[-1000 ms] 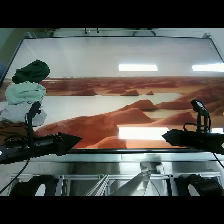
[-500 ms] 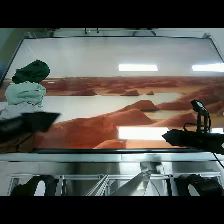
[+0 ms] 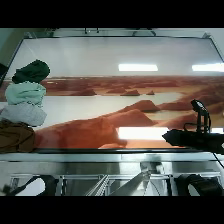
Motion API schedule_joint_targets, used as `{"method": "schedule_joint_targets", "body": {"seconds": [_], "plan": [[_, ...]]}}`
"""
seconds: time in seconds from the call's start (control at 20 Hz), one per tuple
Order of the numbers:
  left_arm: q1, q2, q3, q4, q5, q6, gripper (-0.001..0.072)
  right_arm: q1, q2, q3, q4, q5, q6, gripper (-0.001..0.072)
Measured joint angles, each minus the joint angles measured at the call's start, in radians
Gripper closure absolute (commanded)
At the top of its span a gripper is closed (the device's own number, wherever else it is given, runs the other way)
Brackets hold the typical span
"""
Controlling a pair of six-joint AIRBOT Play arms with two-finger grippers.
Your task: Fold the shirts.
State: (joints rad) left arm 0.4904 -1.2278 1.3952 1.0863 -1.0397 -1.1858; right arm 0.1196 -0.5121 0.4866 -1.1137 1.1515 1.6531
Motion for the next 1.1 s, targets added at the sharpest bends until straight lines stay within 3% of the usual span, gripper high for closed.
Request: {"method": "schedule_joint_targets", "body": {"seconds": [0.3,0.55,0.6,0.65,0.7,0.75,0.95,1.1], "plan": [[-0.089,-0.659,0.554,0.105,0.029,-0.002,-0.0013,0.000,0.000,0.000,0.000,0.000,0.000,0.0696],[-0.170,-0.877,0.587,0.370,0.196,-0.029,-0.0011,0.000,0.000,0.000,0.000,-0.007,0.000,0.0696],[-0.180,-0.895,0.577,0.401,0.234,-0.030,0.0050,0.000,0.000,0.000,0.000,-0.009,0.000,0.0697],[-0.190,-0.914,0.574,0.431,0.265,-0.032,0.0220,0.000,0.000,0.000,0.000,-0.010,0.000,0.0696],[-0.198,-0.933,0.581,0.457,0.284,-0.034,0.0527,0.000,0.000,0.000,0.000,-0.011,0.000,0.0696],[-0.205,-0.949,0.596,0.464,0.288,-0.034,0.0673,0.000,0.000,0.000,0.000,-0.013,0.000,0.0696],[-0.247,-0.953,0.663,0.480,0.212,-0.033,0.0673,0.000,0.000,0.000,0.000,-0.014,-0.004,0.0696],[-0.303,-0.845,0.685,0.371,0.227,0.018,0.0673,0.000,0.000,0.000,0.000,-0.014,-0.005,0.0696]]}}
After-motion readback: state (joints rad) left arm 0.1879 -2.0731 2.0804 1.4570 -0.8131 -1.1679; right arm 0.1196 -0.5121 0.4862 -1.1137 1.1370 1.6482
